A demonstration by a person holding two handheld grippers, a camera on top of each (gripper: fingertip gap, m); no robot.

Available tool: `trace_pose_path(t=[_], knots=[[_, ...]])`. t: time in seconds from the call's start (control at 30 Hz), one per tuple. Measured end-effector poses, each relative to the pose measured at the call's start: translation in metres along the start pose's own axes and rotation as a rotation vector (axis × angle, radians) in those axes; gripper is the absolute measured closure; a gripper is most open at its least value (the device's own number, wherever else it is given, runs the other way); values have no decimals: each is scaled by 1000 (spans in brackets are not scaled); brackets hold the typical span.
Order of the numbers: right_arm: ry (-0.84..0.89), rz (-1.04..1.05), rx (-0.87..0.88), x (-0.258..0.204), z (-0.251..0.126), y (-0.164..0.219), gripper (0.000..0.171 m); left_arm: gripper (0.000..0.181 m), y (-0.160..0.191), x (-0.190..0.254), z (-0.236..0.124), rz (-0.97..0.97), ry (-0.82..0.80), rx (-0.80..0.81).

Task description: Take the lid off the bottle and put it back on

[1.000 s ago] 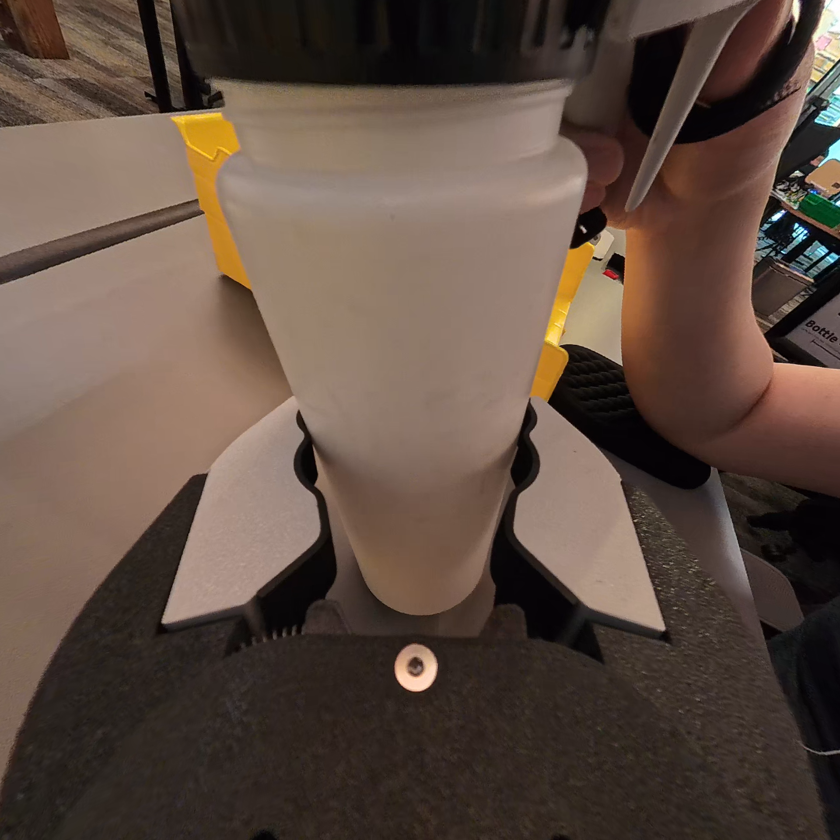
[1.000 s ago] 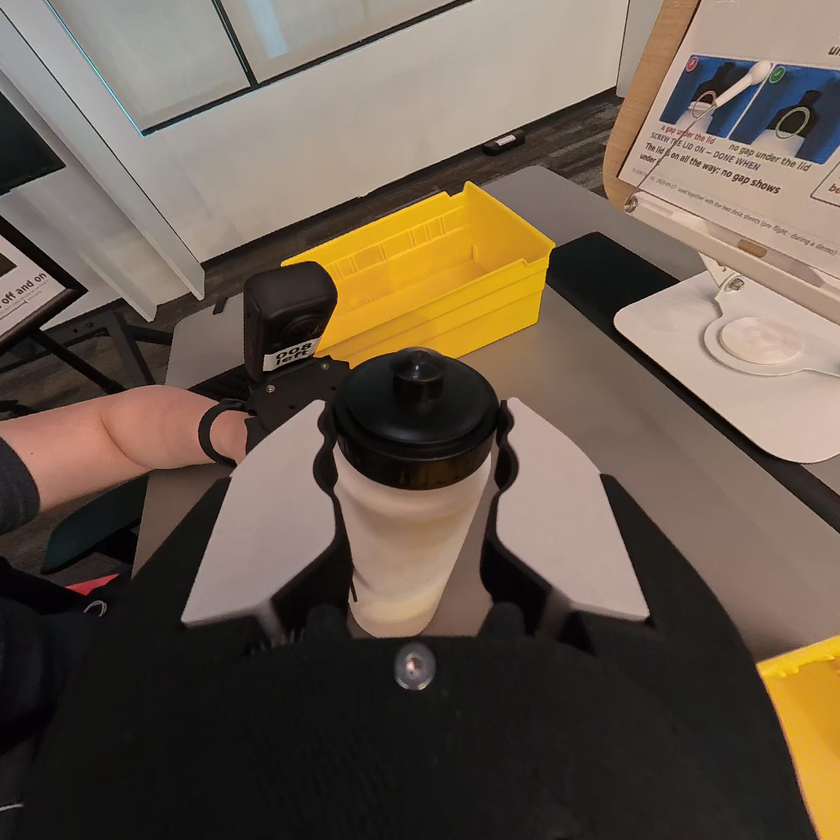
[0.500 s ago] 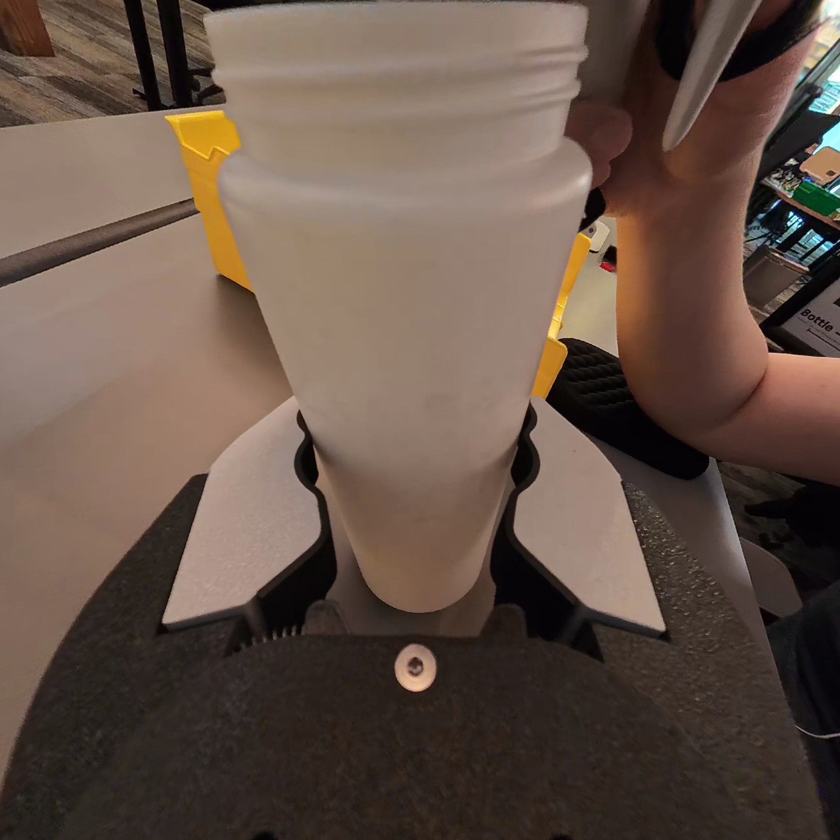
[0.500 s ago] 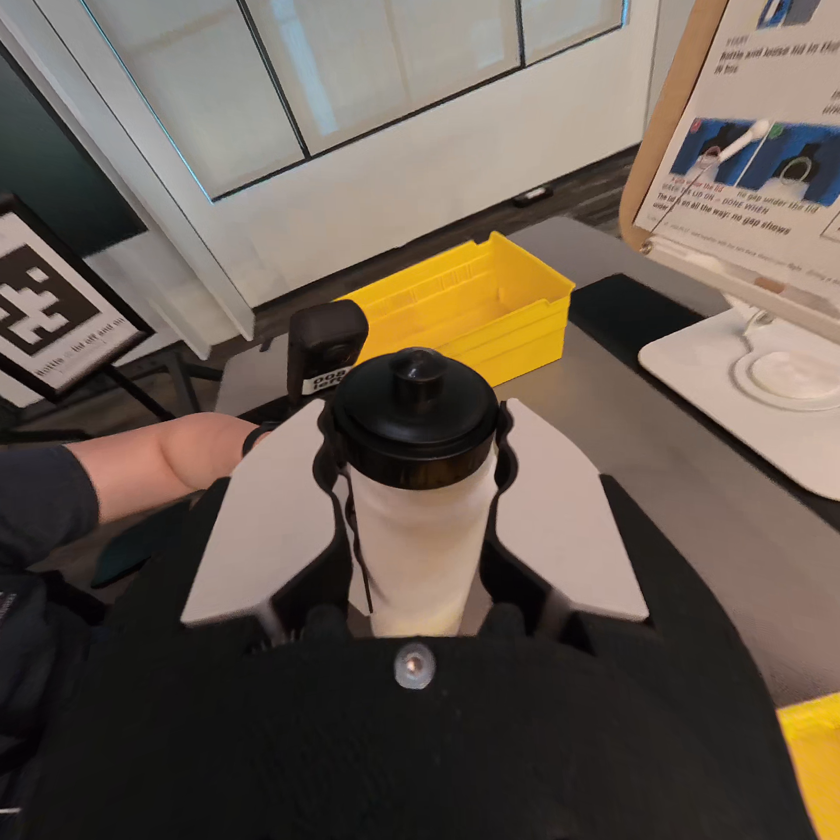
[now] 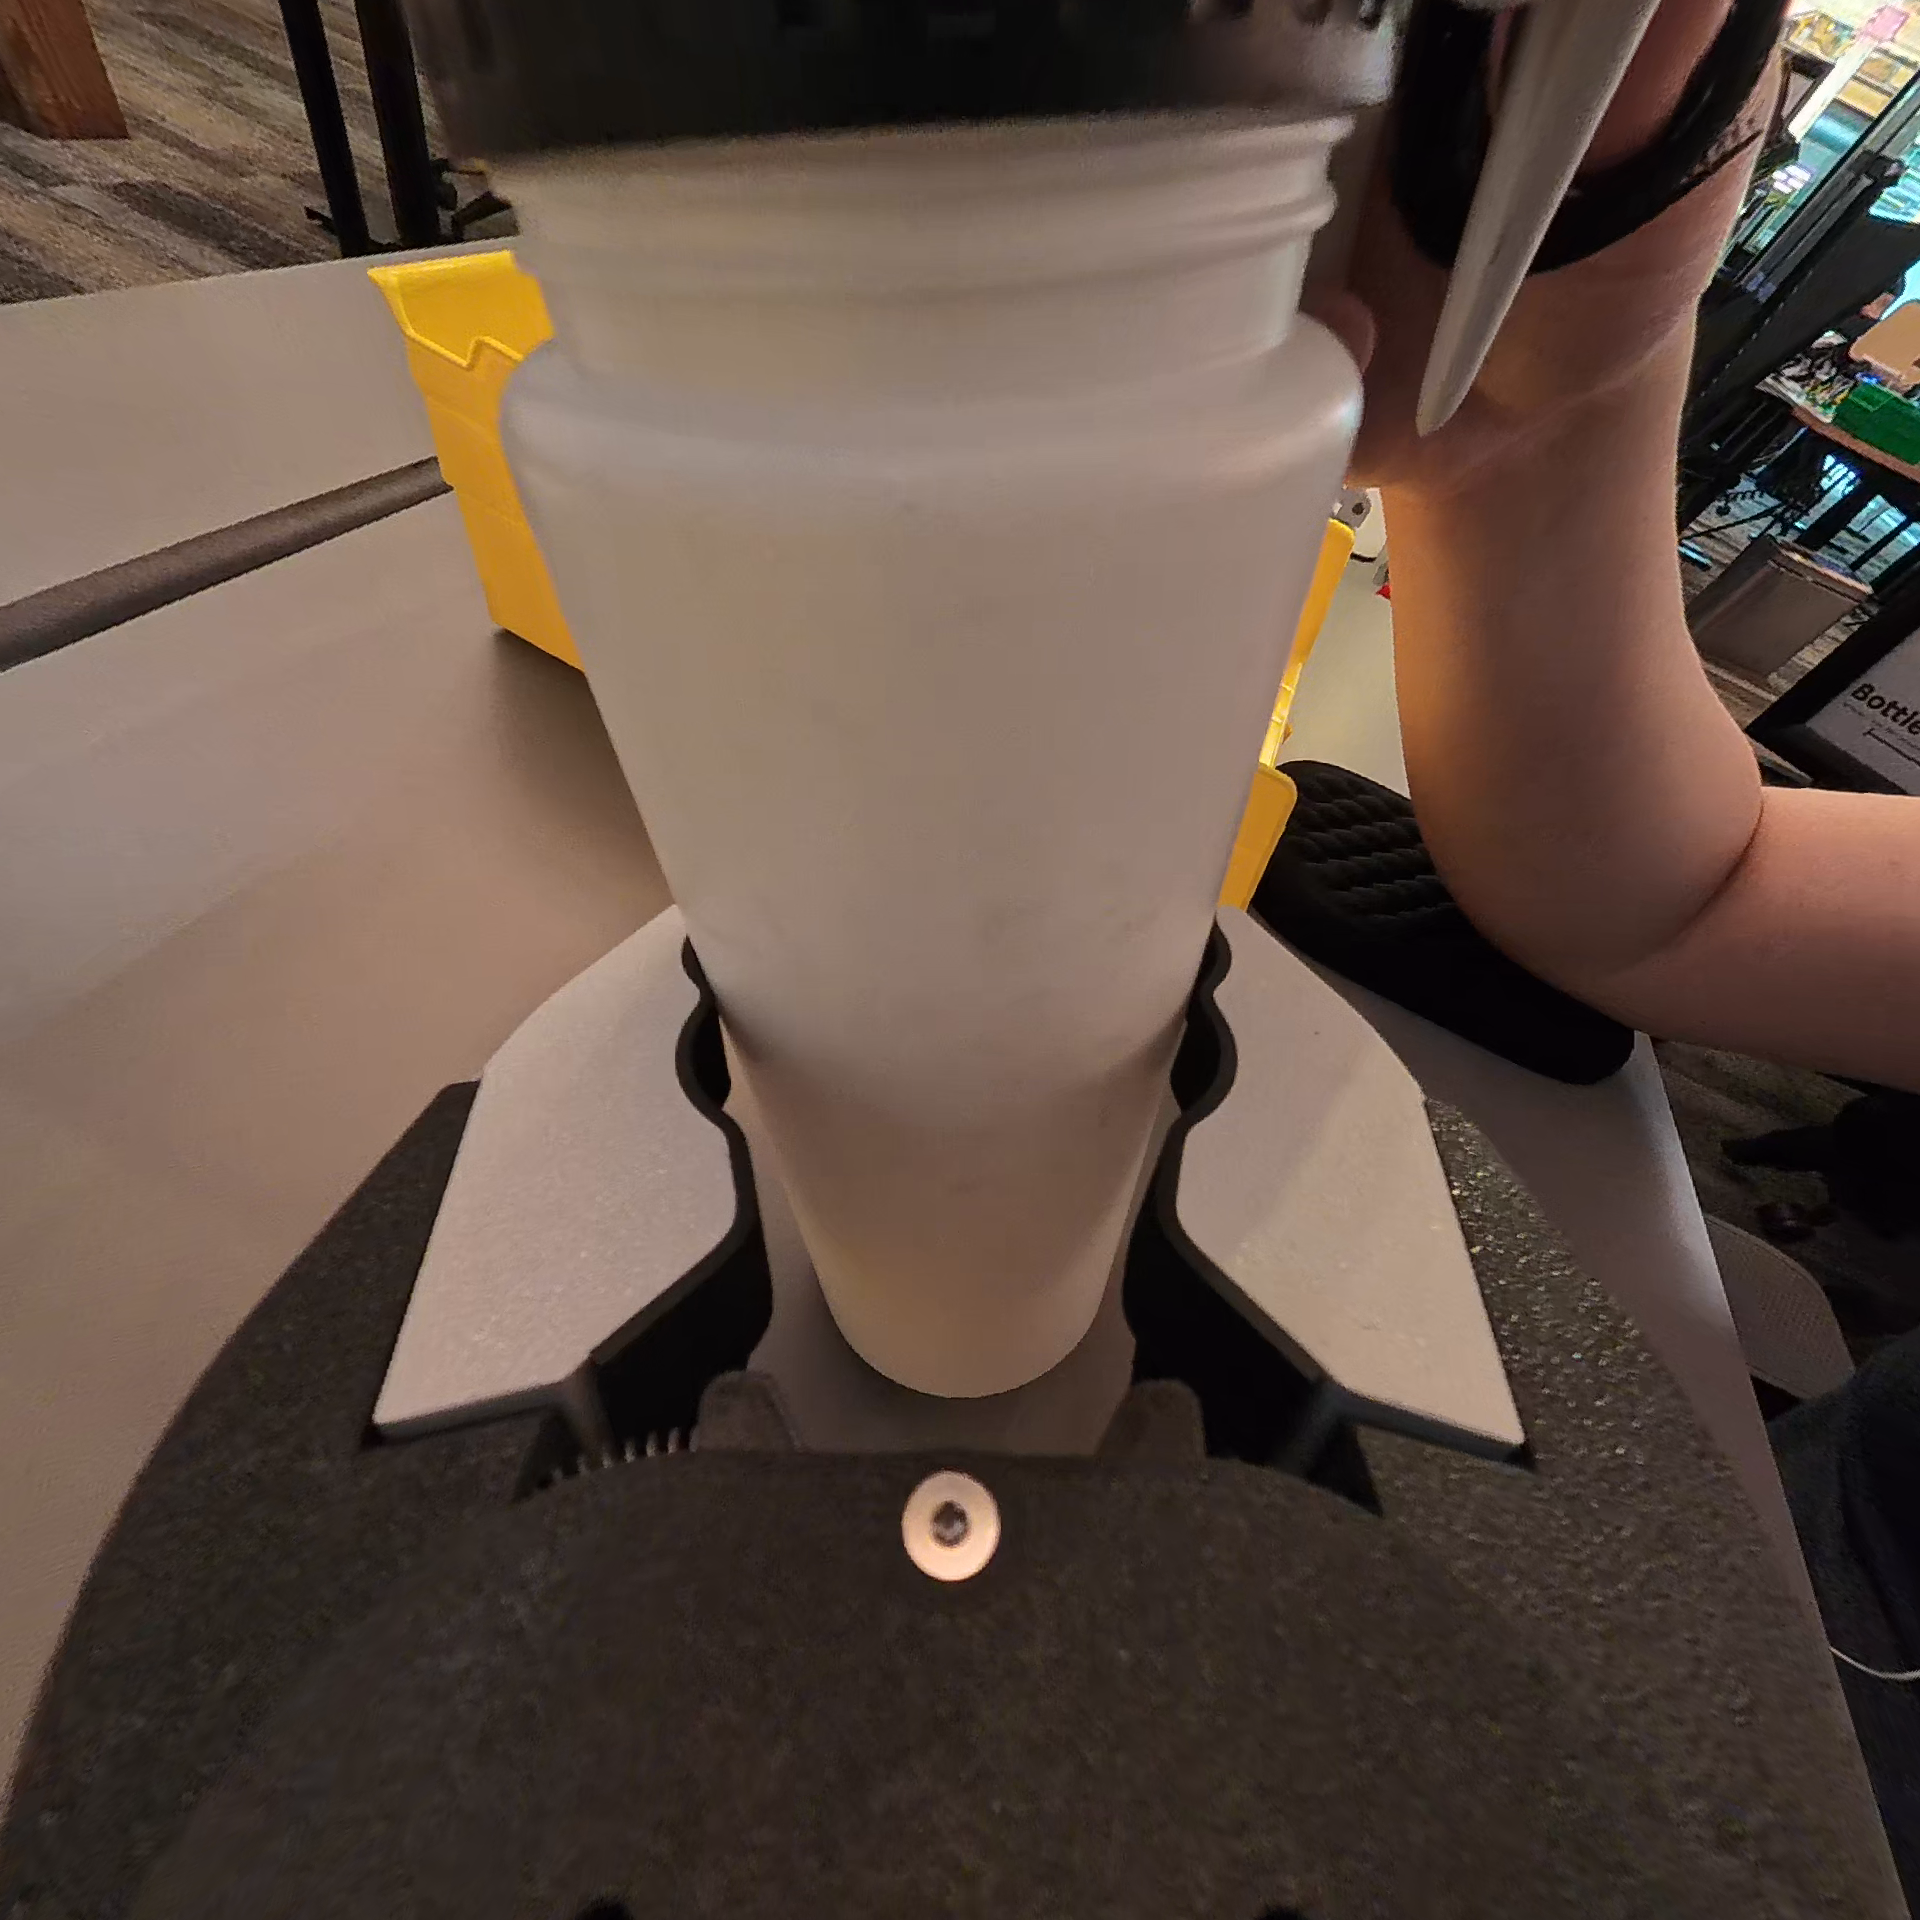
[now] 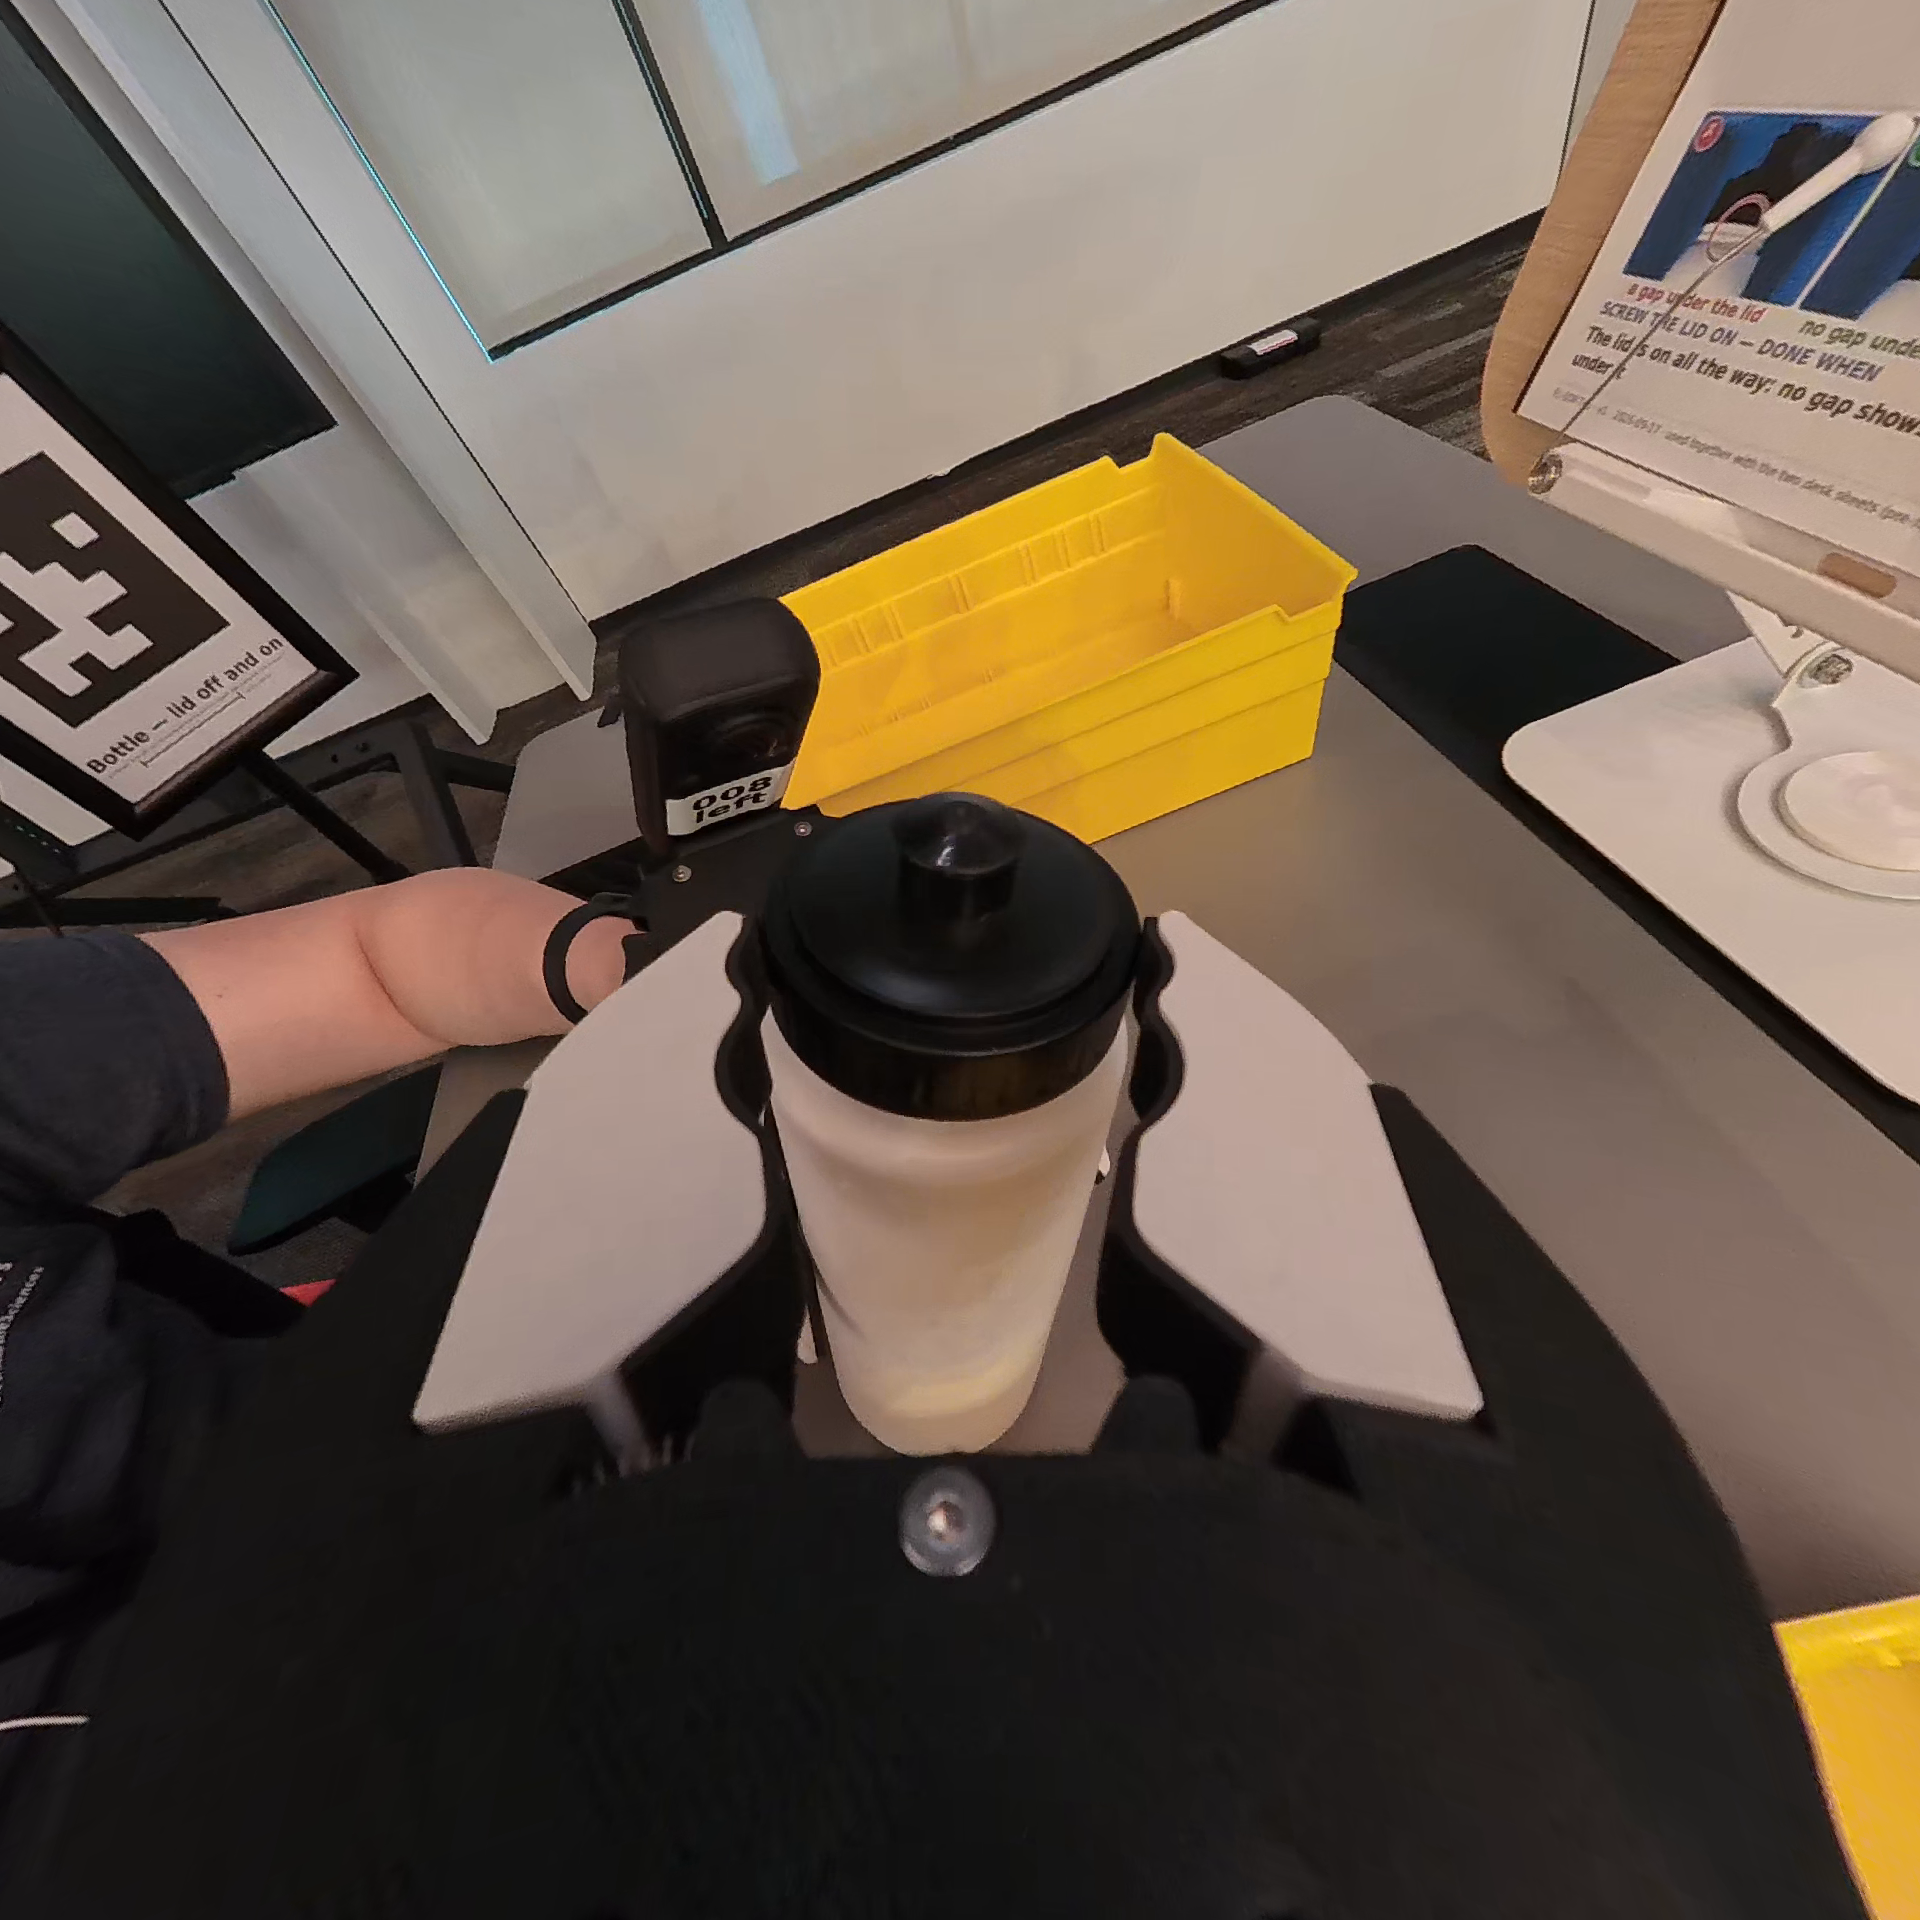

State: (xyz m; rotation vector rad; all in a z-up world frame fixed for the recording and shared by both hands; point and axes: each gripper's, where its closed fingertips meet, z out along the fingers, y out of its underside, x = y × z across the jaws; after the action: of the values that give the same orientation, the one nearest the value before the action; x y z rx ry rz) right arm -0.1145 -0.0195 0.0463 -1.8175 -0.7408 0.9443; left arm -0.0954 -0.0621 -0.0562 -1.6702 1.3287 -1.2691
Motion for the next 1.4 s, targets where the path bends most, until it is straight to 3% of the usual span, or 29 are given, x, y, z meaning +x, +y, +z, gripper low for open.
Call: trace_pose_path(t=[0.57, 1.13, 1.4], knots=[[-162, -176, -87, -25, -18, 12, 102, 96, 6, 18, 3, 141, 81, -41], [-43, -191, -86, -19, -14, 5, 102, 95, 4, 14, 3, 98, 68, -33], [-69, -179, -91, -18, -13, 9, 102, 95, 4, 14, 2, 90, 77, -30]])
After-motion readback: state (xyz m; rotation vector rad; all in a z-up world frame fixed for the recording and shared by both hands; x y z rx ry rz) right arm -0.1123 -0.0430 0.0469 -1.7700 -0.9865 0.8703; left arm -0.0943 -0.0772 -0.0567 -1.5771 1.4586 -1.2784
